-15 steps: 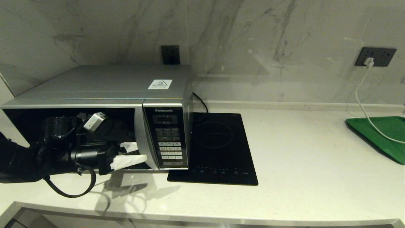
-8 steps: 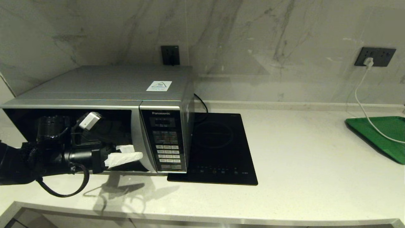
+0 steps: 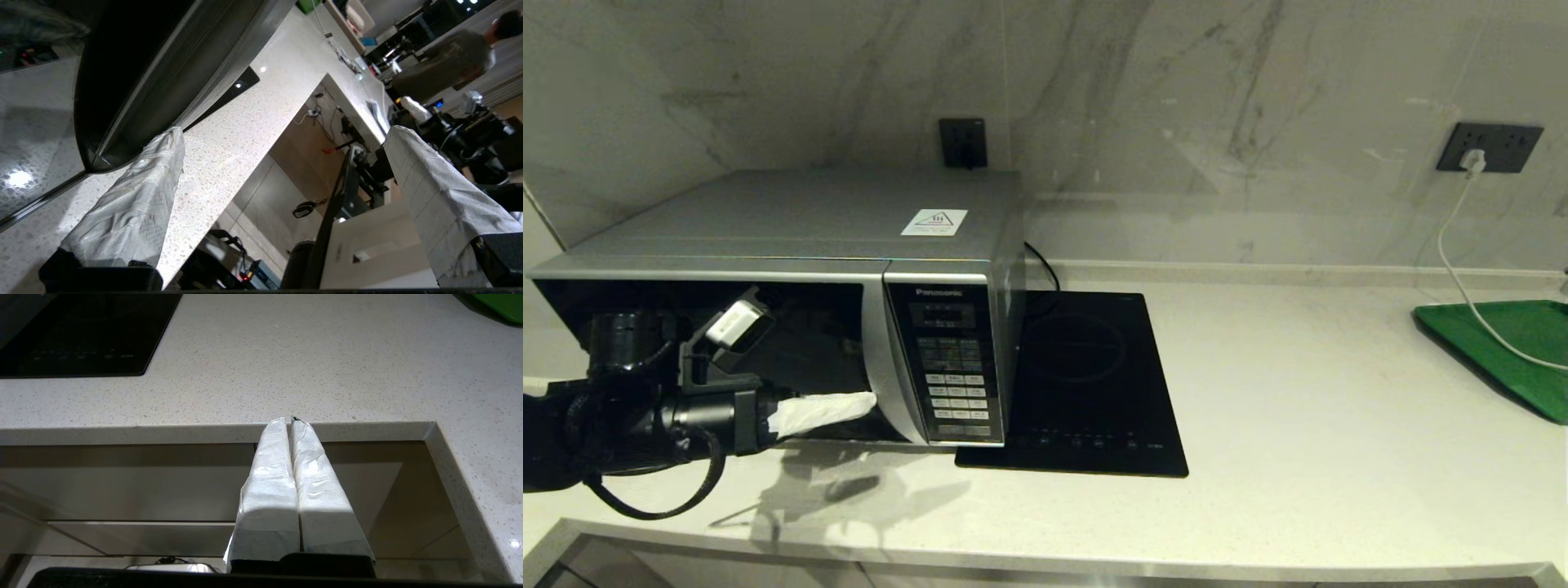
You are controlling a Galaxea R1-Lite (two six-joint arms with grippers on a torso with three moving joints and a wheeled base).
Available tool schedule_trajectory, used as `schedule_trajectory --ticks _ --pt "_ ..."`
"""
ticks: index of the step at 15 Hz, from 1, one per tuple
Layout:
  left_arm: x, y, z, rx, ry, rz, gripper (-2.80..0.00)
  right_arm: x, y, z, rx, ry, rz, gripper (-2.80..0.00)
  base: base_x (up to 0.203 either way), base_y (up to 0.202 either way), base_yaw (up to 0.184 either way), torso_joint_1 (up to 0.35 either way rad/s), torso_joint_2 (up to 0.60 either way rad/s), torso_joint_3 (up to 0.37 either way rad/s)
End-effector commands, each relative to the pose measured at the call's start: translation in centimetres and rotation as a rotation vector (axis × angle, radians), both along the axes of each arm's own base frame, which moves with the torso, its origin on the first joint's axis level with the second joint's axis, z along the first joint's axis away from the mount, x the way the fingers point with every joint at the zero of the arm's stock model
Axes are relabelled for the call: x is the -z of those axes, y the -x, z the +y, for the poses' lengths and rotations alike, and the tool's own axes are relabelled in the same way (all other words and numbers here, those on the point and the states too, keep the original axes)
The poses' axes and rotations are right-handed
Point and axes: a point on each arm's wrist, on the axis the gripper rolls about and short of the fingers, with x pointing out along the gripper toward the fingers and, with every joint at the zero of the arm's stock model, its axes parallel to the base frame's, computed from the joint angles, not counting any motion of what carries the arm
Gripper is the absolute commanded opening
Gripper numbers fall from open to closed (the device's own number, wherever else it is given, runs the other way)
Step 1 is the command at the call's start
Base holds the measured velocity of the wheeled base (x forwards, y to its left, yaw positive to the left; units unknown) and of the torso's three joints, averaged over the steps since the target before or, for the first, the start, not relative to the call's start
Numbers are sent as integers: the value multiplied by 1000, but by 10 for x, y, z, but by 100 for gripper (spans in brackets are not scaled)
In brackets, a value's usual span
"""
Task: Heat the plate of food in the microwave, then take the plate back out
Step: Open the microwave oven
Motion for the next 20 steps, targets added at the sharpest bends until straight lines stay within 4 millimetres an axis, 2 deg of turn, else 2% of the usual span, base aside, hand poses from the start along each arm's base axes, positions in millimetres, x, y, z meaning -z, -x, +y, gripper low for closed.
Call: schedule_trajectory --ticks 1,4,7,16,20 --pt "5 -4 1 5 -16 -43 0 0 0 0 0 0 3 -280 0 0 0 0 0 0" --pt "13 -10 3 29 -67 -178 0 0 0 0 0 0 4 -280 0 0 0 0 0 0" --pt "9 -9 8 28 -94 -263 0 0 0 0 0 0 3 -280 0 0 0 0 0 0" --pt "2 -18 -27 151 -71 -289 0 0 0 0 0 0 3 -280 0 0 0 0 0 0" --pt "8 -22 -34 169 -47 -215 0 0 0 0 0 0 3 -280 0 0 0 0 0 0"
